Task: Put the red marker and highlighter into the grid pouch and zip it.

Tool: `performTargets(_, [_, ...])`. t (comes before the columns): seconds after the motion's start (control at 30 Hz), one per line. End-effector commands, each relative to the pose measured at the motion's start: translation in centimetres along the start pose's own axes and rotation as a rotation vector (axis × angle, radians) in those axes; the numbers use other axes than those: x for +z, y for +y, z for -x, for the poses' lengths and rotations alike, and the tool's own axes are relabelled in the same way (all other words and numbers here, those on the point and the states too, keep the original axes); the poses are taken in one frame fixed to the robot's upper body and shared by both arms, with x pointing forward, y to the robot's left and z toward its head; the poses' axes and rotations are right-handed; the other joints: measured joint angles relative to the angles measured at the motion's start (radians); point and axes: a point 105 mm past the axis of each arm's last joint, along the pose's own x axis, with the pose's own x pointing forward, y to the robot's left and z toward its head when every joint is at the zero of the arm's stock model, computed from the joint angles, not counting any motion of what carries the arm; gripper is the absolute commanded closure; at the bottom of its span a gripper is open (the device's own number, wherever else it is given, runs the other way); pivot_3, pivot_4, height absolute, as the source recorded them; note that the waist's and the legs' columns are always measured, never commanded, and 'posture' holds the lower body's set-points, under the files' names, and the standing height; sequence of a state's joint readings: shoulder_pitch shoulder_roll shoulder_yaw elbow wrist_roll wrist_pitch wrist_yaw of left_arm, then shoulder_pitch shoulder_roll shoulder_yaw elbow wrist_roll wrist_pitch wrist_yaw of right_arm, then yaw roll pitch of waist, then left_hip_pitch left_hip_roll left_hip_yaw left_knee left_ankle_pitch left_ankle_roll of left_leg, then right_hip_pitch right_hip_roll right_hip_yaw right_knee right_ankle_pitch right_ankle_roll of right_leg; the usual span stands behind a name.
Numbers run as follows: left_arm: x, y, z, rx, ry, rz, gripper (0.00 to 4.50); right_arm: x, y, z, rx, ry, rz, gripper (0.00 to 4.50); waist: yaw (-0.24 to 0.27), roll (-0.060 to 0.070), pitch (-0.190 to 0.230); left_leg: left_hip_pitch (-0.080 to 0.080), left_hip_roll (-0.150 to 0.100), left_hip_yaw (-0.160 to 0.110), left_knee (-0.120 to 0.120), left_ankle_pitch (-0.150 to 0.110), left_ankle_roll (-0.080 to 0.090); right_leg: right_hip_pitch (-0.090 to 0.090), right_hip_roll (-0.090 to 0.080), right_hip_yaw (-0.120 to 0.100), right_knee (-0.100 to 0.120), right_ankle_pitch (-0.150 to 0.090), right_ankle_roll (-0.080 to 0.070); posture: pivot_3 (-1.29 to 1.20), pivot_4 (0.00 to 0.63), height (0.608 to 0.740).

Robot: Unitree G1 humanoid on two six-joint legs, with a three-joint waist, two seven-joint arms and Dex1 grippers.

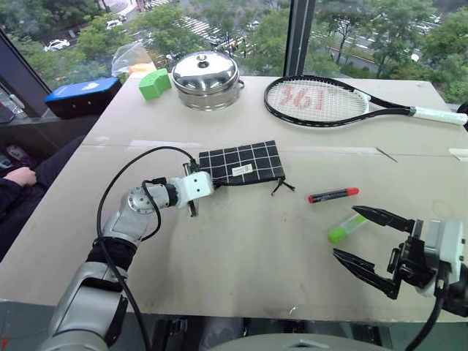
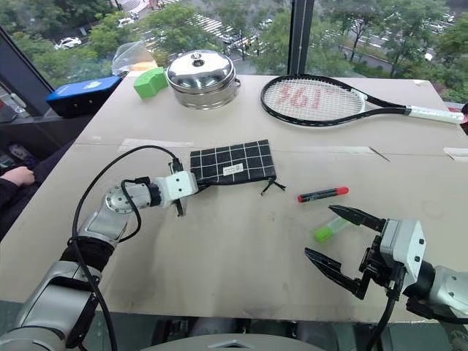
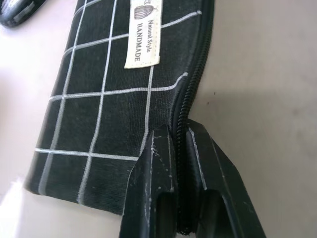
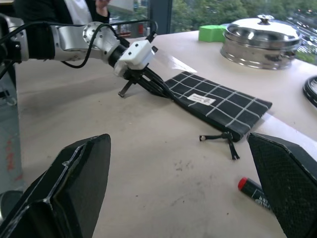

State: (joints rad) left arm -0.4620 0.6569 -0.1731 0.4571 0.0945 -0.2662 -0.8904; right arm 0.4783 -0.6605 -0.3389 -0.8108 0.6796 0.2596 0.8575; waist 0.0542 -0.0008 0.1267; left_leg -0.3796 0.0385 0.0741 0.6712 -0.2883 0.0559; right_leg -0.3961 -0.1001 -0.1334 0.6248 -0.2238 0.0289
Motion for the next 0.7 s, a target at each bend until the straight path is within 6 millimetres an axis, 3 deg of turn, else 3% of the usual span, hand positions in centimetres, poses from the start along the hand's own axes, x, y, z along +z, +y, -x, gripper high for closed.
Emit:
performTargets(0.03, [0.4,-1.9,0.1,-0.114,0.004,0.177,4.33,1.2,-0.1,-1.2,-0.036,-0.050,0.019,0.00,-0.011,-0.003,0.002,0.000,0.000,0.000,0.000,0.000,0.000,0.000,0.000,0.000,0.000,0.000,0.000,0.00,0.150,0.740])
performTargets(0.13, [2.4,-1.3,0.8,-0.117,-0.029,0.296,4.33,1.2,-0.5,-2.8,-0.090,-0.049,-0.056,0.00,-0.015,-0.005,0.003,-0.001,0.000,0.000,0.000,0.000,0.000,0.000,0.000,0.001,0.000,-0.001,0.002,0.00,0.150,0.740])
performTargets(0.23, [6.2,-1.2,1.8,-0.169,-0.095,0.432,4.33,-0.4,-2.5,-6.3,-0.247,0.101,-0.126,0.00,-0.032,-0.012,0.010,-0.002,0.000,0.000,0.000,0.000,0.000,-0.002,0.000,0.004,0.000,-0.001,0.002,0.00,0.150,0.740])
performTargets(0.4, [8.7,-2.1,2.2,-0.198,-0.088,0.501,4.33,-2.5,-5.0,-9.7,-0.381,0.221,-0.271,0.00,-0.036,-0.013,0.011,-0.004,0.000,-0.002,-0.001,0.001,-0.002,-0.003,0.002,0.006,0.001,0.002,-0.002,0.00,0.150,0.740])
performTargets(0.53, [10.1,-3.0,2.3,-0.213,-0.086,0.504,4.33,-2.9,-7.1,-10.9,-0.484,0.242,-0.344,0.00,-0.041,-0.013,0.011,-0.005,-0.001,0.000,-0.002,0.004,-0.006,-0.005,0.004,0.007,0.000,0.002,-0.001,0.00,0.150,0.740])
performTargets(0.7, [10.2,-3.3,2.3,-0.206,-0.072,0.494,4.33,-2.5,-8.1,-11.2,-0.501,0.241,-0.373,0.00,-0.040,-0.013,0.011,-0.005,-0.001,0.001,-0.002,0.003,-0.007,-0.005,0.004,0.008,-0.001,0.002,-0.001,0.00,0.150,0.740])
